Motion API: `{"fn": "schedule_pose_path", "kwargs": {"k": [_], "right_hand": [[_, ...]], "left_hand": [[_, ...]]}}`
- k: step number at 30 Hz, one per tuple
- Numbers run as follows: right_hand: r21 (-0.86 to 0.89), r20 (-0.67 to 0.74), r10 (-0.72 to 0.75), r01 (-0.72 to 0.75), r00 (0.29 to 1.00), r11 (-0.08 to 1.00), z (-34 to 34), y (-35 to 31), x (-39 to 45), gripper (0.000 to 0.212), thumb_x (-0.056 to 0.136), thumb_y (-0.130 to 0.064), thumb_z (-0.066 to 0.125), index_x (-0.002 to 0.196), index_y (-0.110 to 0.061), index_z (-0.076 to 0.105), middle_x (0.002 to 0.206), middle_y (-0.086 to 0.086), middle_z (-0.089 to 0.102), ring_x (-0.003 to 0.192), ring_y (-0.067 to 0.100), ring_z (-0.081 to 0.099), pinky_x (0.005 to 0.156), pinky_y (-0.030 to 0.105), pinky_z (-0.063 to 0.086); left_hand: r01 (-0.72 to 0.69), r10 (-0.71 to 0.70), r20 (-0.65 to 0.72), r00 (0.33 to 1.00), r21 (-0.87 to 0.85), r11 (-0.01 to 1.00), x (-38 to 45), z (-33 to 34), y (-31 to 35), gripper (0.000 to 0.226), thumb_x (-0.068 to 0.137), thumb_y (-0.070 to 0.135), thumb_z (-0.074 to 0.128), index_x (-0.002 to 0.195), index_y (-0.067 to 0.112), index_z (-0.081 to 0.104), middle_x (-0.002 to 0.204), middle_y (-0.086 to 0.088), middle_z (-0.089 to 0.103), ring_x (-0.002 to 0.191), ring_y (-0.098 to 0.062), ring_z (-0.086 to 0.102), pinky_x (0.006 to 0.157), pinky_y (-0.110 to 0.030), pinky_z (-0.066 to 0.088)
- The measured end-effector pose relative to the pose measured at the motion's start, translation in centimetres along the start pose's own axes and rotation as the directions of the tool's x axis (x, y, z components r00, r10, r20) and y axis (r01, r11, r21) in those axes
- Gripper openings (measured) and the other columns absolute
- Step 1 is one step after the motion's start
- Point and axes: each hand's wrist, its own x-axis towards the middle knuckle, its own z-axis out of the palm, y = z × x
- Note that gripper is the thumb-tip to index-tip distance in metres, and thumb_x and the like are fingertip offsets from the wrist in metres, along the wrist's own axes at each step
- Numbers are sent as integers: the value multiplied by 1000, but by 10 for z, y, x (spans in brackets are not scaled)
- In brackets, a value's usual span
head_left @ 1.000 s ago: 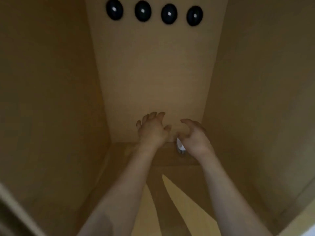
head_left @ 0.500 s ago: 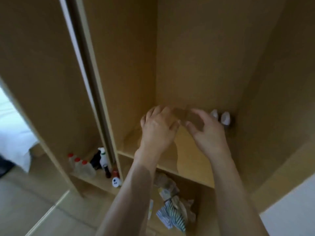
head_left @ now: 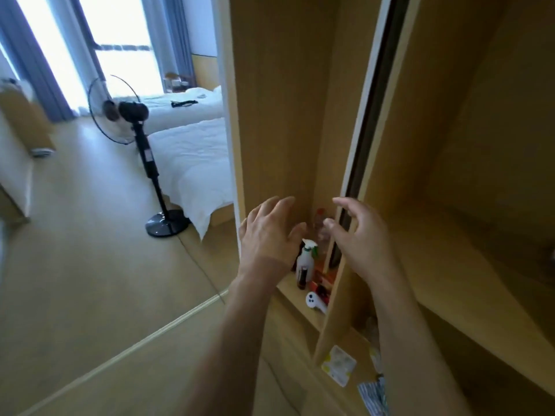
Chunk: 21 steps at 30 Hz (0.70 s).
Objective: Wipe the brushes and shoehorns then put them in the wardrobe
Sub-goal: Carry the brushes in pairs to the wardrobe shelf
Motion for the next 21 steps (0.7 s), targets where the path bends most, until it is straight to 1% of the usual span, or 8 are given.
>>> {"fn": "schedule_pose_path", "kwargs": {"k": [2, 3, 6, 9, 12, 16, 21], "right_hand": [[14, 45, -39, 38, 998, 999, 35, -29, -2, 43, 95, -42, 61, 137, -41, 50, 146, -12, 48, 132, 13, 48, 98, 34, 47], [27, 61, -63, 62, 996, 998, 53, -44, -3, 43, 95, -42, 61, 137, -40, 51, 145, -12, 49, 132, 13, 48, 99, 34, 47], [78, 115, -149, 141, 982, 987, 114, -96, -11, 41, 95, -39, 62, 134, -36, 54, 142, -9, 53, 129, 11, 49, 95, 27, 40], [132, 160, -195, 175, 968, 976, 174, -147, -20, 40, 93, -36, 65, 133, -35, 56, 142, -6, 54, 128, 13, 50, 94, 28, 42], [157, 222, -243, 211, 944, 965, 230, -190, -29, 41, 93, -36, 66, 133, -34, 57, 141, -5, 55, 124, 12, 52, 88, 24, 36], [194, 309, -302, 252, 902, 948, 295, -241, -39, 42, 92, -33, 68, 133, -31, 58, 137, -4, 57, 122, 12, 53, 89, 21, 35], [198, 434, -357, 299, 828, 934, 367, -284, -35, 48, 90, -33, 70, 136, -28, 57, 137, -1, 57, 124, 14, 52, 96, 23, 39]], "left_hand": [[27, -25, -29, 999, 44, 999, -1, -32, -36, 50, 93, 48, 54, 141, 37, 43, 147, 9, 44, 135, -20, 39, 111, -49, 32], [39, -36, -45, 998, 62, 997, -2, -49, -54, 50, 94, 47, 54, 141, 36, 44, 147, 8, 44, 135, -20, 40, 111, -49, 32], [98, -85, -111, 990, 116, 988, -6, -103, -112, 50, 93, 45, 56, 141, 33, 46, 146, 7, 46, 133, -20, 42, 111, -45, 32], [177, -150, -178, 973, 148, 973, -12, -154, -169, 48, 92, 41, 59, 139, 33, 48, 143, 9, 48, 129, -20, 46, 108, -42, 34], [259, -222, -214, 951, 164, 952, -19, -199, -222, 47, 92, 41, 58, 138, 34, 48, 145, 10, 46, 130, -20, 44, 105, -41, 35], [358, -307, -249, 919, 196, 913, -29, -244, -282, 50, 92, 42, 58, 141, 36, 45, 147, 10, 43, 132, -19, 42, 105, -39, 32], [473, -405, -305, 862, 195, 859, -25, -275, -352, 49, 95, 40, 54, 143, 36, 42, 153, 7, 38, 137, -22, 37, 110, -43, 30]]}}
